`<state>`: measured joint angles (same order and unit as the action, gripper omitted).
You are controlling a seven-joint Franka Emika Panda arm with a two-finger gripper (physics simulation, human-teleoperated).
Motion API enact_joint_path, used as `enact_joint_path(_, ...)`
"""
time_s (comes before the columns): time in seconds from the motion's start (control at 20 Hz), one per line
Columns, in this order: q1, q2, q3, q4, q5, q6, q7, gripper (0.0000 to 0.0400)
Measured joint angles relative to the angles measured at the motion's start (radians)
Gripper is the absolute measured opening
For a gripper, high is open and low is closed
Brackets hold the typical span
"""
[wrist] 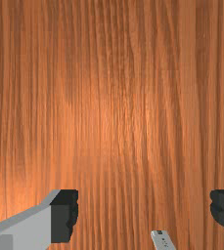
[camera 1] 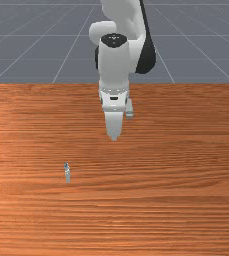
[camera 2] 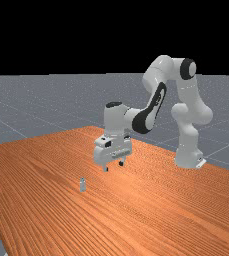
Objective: Rotate the USB body for 90 degree with plug right ward
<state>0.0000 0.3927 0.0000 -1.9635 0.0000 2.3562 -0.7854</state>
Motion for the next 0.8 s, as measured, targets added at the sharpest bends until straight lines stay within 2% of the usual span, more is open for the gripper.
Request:
enact_joint_path(0.05, 0.000, 0.000, 0.000, 0.000, 0.000, 0.000, 0.000, 0.0243)
enact_joint_path(0.1, 0.000, 0.000, 0.000, 0.000, 0.000, 0.000, 0.000, 0.0148)
enact_joint_path(0.15, 0.000, 0.000, 0.000, 0.000, 0.000, 0.000, 0.000, 0.0090)
enact_joint_path(0.2, 0.000, 0.000, 0.000, 0.000, 0.000, 0.000, 0.000, 0.0054)
enact_joint_path(0.3, 0.000, 0.005, 0.000, 0.006, 0.000, -0.007, 0.000, 0.0020)
enact_joint_path(0.4, -0.008, 0.003, 0.001, 0.000, 0.000, 0.003, -0.028, 0.0007)
enact_joint_path(0.55, -0.035, 0.005, -0.003, 0.003, 0.003, 0.001, -0.087, 0.0002)
enact_joint_path(0.8, -0.134, 0.029, -0.019, 0.042, 0.015, -0.014, -0.286, 0.0000)
